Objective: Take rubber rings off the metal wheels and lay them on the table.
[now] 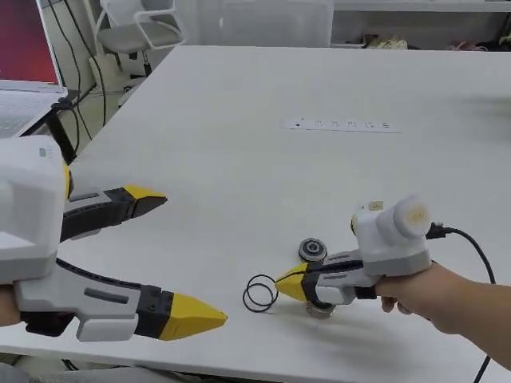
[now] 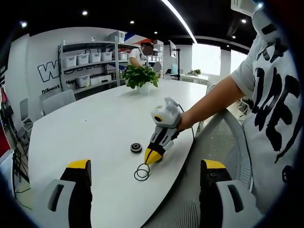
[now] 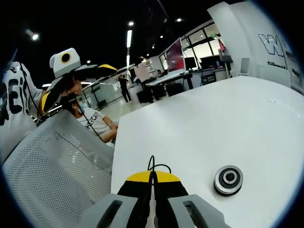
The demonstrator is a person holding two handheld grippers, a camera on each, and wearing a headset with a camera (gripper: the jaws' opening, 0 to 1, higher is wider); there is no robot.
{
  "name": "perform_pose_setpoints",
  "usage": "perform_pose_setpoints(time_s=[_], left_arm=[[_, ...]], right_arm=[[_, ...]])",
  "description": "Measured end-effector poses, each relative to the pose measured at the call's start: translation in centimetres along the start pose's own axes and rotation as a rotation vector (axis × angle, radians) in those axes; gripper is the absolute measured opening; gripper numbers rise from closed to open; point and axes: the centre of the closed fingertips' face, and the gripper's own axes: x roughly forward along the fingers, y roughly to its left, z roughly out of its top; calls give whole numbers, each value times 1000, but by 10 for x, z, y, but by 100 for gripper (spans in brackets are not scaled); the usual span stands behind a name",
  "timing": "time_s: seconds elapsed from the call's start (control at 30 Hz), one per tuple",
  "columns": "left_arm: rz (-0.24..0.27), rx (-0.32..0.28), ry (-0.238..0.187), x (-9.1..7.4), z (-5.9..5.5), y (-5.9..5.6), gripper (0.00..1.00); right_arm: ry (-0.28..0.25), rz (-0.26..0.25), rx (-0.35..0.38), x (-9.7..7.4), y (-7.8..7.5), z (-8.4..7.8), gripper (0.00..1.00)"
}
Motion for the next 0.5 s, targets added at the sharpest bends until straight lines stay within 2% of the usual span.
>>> perform_pose_setpoints(time_s=[0.5], left_arm=[[2,-7,7,-1,-2,3,93]], right_arm=[[24,5,18,8,-4,-8,0]])
